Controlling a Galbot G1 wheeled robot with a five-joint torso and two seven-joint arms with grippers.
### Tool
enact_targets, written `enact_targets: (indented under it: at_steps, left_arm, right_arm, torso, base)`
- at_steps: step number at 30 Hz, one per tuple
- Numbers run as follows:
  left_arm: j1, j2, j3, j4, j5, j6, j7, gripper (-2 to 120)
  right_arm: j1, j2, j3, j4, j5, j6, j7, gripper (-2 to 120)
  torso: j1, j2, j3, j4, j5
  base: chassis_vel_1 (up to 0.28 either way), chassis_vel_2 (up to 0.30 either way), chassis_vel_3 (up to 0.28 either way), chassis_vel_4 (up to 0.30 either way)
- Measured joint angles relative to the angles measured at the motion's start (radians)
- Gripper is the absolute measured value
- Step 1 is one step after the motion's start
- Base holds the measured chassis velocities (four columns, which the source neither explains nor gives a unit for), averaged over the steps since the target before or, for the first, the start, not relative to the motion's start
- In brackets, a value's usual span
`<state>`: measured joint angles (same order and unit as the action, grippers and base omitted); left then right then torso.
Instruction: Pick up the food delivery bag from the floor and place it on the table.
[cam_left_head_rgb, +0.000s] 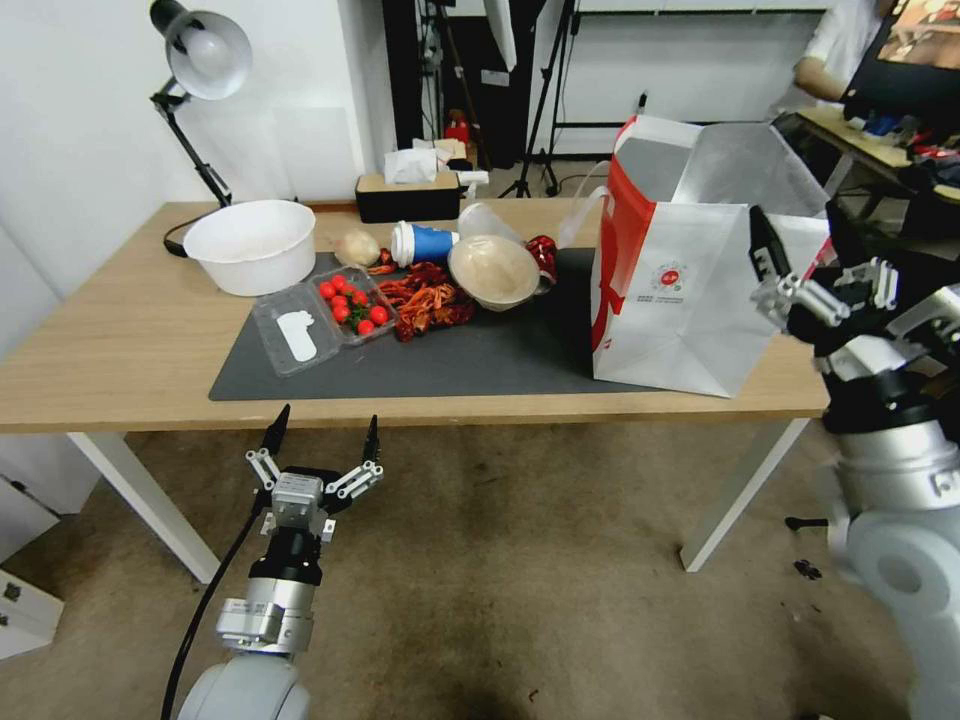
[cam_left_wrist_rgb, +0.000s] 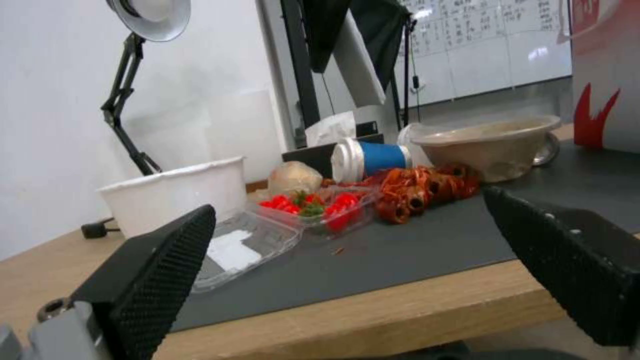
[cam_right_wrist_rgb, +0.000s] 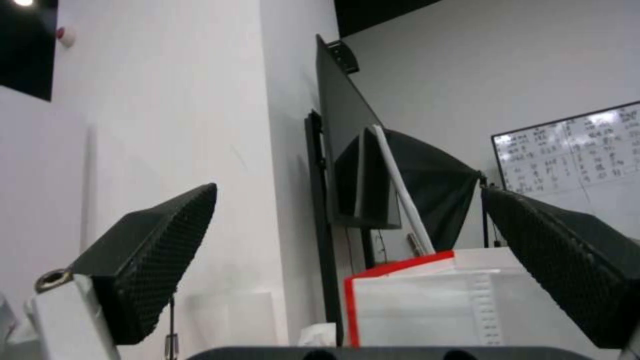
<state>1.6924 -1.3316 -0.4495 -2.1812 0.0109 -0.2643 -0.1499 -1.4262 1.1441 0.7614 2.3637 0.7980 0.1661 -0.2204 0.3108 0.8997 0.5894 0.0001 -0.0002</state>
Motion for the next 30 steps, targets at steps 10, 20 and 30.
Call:
enact_targets:
  at_steps: [10,20,30]
  left_arm:
    - [-0.006,-0.003,0.003,0.018,-0.002,-0.014,-0.001,100]
    - [-0.002,-0.005,0.000,0.046,-0.011,-0.062,0.025,100]
    - [-0.001,-0.016,0.004,0.069,-0.015,-0.092,0.049,100]
  right_arm:
    - [-0.112,0.084,-0.015,0.022,-0.084,0.053,-0.074,100]
    - [-0.261,0.223,-0.034,-0.061,-0.207,0.178,-0.154,100]
    - [-0.307,0.277,-0.023,-0.193,-0.287,0.299,-0.157,100]
  torso:
    - [0.000,0.000,0.000,0.0000,0.0000]
    - [0.000,0.000,0.000,-0.0001,0.0001]
    - [0.000,0.000,0.000,0.0000,0.0002]
  base:
    - [0.000,0.000,0.000,0.000]
    - [0.000,0.000,0.000,0.000]
    - [0.000,0.000,0.000,0.000]
